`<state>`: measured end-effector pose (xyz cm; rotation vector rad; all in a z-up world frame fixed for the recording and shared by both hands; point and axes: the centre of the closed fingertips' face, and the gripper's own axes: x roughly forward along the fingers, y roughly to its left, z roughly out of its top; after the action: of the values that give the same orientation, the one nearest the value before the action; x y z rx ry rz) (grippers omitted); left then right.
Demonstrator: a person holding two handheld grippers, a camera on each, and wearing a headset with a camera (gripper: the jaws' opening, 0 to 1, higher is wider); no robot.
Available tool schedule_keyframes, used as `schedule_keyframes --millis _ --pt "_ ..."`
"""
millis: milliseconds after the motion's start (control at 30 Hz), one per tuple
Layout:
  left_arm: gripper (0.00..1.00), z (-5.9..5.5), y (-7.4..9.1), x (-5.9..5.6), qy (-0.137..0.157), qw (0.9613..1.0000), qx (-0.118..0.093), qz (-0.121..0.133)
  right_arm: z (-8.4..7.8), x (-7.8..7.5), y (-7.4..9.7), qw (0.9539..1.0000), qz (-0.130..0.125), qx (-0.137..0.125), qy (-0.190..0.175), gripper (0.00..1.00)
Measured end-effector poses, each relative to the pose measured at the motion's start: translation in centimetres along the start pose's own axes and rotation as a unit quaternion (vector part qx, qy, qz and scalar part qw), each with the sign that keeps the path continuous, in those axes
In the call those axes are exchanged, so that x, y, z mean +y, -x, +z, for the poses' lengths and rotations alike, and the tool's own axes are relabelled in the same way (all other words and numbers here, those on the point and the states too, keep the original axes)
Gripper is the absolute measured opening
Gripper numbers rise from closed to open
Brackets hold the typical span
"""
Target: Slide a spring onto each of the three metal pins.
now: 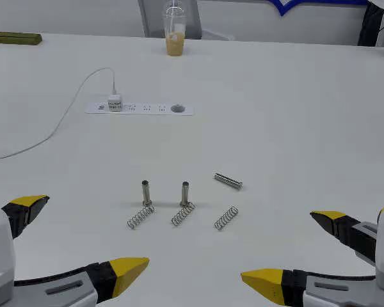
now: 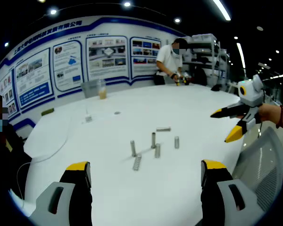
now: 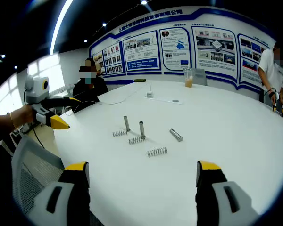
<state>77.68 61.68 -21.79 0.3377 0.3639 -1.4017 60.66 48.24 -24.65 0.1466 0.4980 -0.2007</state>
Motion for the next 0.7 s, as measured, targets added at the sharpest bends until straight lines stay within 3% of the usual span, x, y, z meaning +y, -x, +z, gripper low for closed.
schedule_keyframes --millis 167,700 --pt "0.95 -0.19 0.02 -0.11 0.000 0.9999 0.010 -0.003 -0.10 0.15 -0.01 1.0000 0.003 0.002 0.002 0.95" --pt "0.97 -0.18 0.10 -0.11 -0.001 1.0000 0.009 -0.001 -0.24 0.15 0.17 1.0000 -0.001 0.002 0.002 0.94"
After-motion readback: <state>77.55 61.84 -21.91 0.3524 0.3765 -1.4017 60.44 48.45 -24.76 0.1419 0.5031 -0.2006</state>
